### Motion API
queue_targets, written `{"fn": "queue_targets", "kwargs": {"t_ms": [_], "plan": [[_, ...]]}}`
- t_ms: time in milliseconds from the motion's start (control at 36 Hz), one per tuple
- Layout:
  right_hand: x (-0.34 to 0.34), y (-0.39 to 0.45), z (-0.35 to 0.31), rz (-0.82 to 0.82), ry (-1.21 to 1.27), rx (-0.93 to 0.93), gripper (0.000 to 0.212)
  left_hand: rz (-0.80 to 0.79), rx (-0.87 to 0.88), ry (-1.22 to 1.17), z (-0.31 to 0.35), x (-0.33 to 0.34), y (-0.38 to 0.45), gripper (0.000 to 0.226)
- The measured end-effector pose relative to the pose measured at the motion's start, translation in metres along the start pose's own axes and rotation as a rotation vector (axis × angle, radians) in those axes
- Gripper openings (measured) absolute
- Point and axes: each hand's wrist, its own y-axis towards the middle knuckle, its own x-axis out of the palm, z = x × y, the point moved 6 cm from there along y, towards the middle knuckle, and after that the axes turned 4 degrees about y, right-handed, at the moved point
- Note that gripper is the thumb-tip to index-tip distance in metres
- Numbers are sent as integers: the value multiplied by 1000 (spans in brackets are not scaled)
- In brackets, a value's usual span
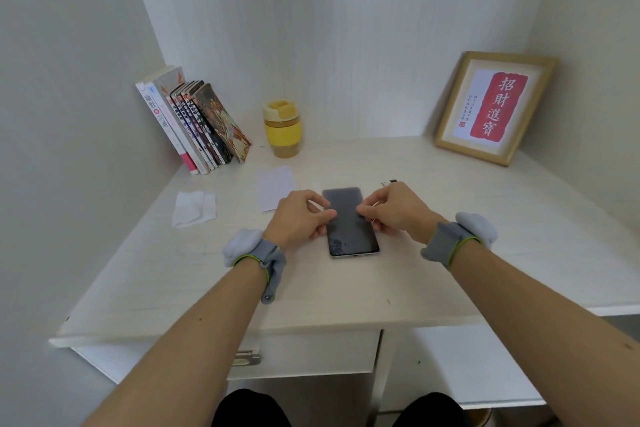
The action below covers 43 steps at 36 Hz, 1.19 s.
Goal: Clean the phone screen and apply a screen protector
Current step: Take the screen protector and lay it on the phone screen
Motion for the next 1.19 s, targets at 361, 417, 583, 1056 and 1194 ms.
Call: {"fn": "queue_targets", "kwargs": {"t_ms": [361, 417, 583, 1056, 1194], "plan": [[-1, 3, 4, 13, -22, -5, 18, 8, 12, 53, 0, 0, 2, 19], [-1, 4, 5, 16, -23, -5, 18, 9, 12, 57, 1, 0, 2, 19], [-1, 5, 5, 18, -36, -10, 16, 5, 10, 59, 0, 0, 1, 19], [-1, 5, 5, 13, -31, -10, 17, 3, 23, 92, 2, 1, 2, 19], [-1, 6, 5, 10, -33, -8, 23, 4, 20, 92, 1, 1, 2, 20]]}}
